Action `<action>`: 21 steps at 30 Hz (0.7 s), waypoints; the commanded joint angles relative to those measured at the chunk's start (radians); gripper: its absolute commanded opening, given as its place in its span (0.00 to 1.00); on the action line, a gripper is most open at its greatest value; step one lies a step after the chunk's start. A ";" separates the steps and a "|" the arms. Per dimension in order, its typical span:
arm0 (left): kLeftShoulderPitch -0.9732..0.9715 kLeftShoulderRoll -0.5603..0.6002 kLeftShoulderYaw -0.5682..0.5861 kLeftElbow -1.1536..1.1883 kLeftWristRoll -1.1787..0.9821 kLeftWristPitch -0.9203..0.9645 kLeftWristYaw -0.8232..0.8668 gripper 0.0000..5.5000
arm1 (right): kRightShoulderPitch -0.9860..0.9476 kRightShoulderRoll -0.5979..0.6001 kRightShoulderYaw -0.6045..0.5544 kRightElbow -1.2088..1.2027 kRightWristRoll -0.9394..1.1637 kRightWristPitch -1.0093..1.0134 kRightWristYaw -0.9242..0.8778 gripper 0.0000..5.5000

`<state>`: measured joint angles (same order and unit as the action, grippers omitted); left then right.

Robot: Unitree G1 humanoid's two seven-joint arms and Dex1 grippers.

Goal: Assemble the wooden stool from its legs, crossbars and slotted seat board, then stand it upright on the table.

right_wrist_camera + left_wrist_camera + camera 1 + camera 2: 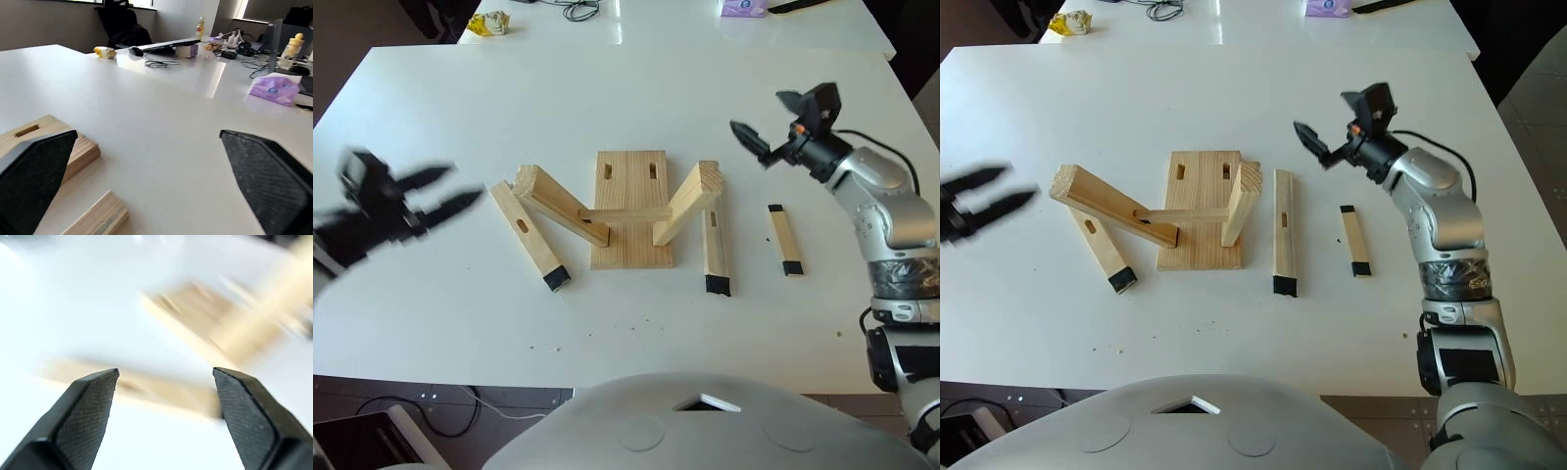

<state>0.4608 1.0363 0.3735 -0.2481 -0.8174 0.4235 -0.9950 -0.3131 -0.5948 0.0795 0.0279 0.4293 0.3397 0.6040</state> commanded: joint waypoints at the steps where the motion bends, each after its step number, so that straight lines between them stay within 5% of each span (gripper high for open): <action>1: 0.009 -0.009 -0.068 -0.060 0.062 -0.007 -0.092 0.65 | 0.039 -0.017 0.046 -0.032 -0.040 -0.031 0.119 0.98; 8: 0.026 -0.063 -0.122 -0.082 0.127 -0.013 -0.146 0.65 | 0.032 0.033 0.096 -0.020 -0.063 -0.060 0.246 0.98; 12: -0.100 -0.163 -0.258 -0.199 0.128 0.023 -0.074 0.65 | -0.007 0.078 0.127 0.007 -0.080 -0.067 0.291 0.98; 15: -0.157 -0.223 -0.285 -0.219 0.129 0.043 -0.010 0.64 | -0.068 0.104 0.140 0.090 -0.113 -0.088 0.318 0.91; 21: -0.208 -0.276 -0.364 -0.180 0.195 0.021 0.005 0.47 | -0.118 0.112 0.147 0.132 -0.100 -0.110 0.450 0.73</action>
<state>0.2646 0.7740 0.0479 -0.4529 -0.6646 0.4568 -0.9909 -0.4024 -0.4879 0.2176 0.1412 0.3309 0.2390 1.0143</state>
